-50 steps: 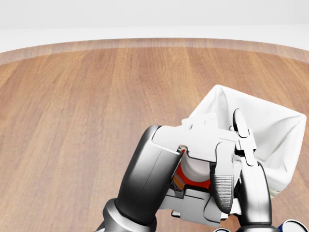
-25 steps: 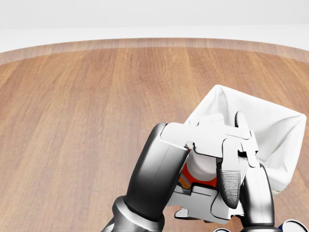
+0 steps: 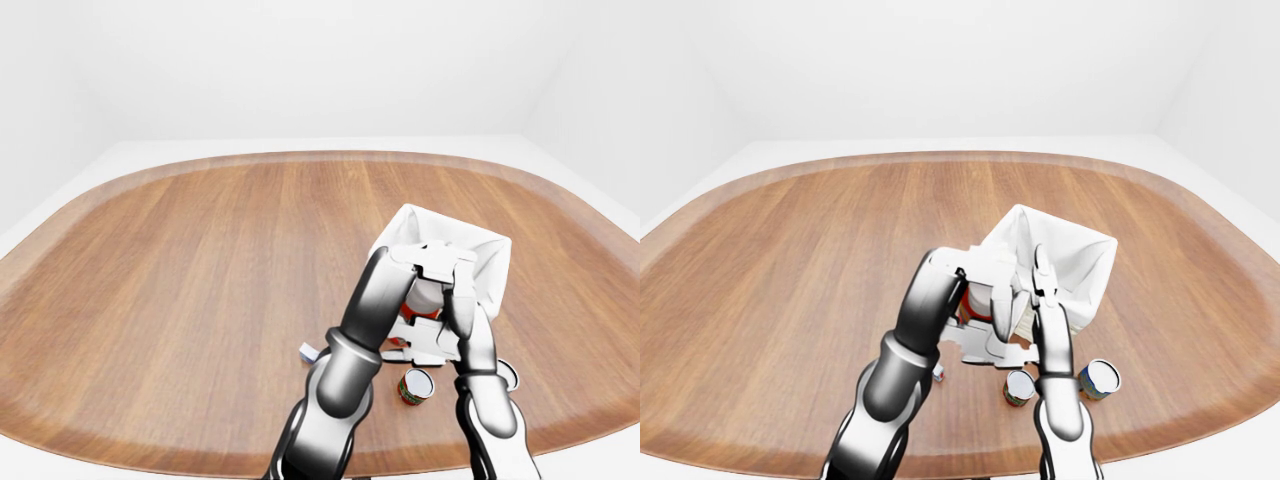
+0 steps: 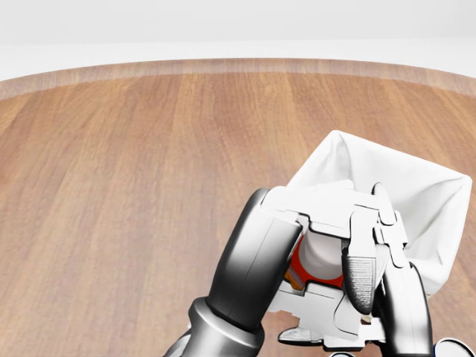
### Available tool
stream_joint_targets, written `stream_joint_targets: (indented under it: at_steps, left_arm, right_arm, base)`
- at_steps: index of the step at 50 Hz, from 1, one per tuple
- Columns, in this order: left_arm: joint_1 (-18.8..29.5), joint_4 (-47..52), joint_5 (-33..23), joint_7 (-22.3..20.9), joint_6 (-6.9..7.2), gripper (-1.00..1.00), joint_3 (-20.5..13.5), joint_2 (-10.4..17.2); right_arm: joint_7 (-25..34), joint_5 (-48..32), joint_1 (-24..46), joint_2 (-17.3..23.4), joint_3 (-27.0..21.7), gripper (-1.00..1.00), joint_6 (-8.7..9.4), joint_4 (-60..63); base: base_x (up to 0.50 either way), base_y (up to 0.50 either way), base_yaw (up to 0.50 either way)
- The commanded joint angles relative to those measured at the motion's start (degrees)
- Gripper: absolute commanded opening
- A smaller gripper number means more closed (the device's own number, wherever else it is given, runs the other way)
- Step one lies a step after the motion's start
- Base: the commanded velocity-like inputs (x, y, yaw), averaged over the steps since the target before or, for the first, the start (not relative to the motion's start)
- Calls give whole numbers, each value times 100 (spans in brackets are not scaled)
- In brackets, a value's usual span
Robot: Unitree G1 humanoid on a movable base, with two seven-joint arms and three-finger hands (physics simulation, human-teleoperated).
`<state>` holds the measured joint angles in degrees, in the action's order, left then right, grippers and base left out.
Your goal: Pick up the ketchup, and put it in the basket.
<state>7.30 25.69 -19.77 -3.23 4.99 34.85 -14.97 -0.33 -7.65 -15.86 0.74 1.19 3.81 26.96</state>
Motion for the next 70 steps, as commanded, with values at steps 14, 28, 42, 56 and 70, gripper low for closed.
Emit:
stream_joint_targets:
  at_steps: [14, 28, 42, 56, 70]
  left_arm:
    - [-11, -149, -53, 436, 1, -91, 279, -94]
    - [-34, -94, -124, 429, 1, 97, 364, -66]
    - [6, 51, -82, 297, 1, 100, 46, 32]
    - [239, 716, -136, -147, 1, 100, -859, 372]
    - [477, 2071, 214, -687, 1, 100, -2133, 1025]
  right_arm:
    - [28, 30, 116, -64, 33, -100, -457, 163]
    - [49, -28, 89, -57, 59, -100, -568, 145]
    - [32, -55, 93, -55, 105, -100, -653, 58]
    - [-1, -80, 146, -44, 128, -100, -717, -96]
    - [-60, -90, 283, -57, 49, -100, -836, -438]
  base:
    - [0, 0, 0]
    - [0, 0, 0]
    - [0, 0, 0]
    - [0, 0, 0]
    - [0, 0, 0]
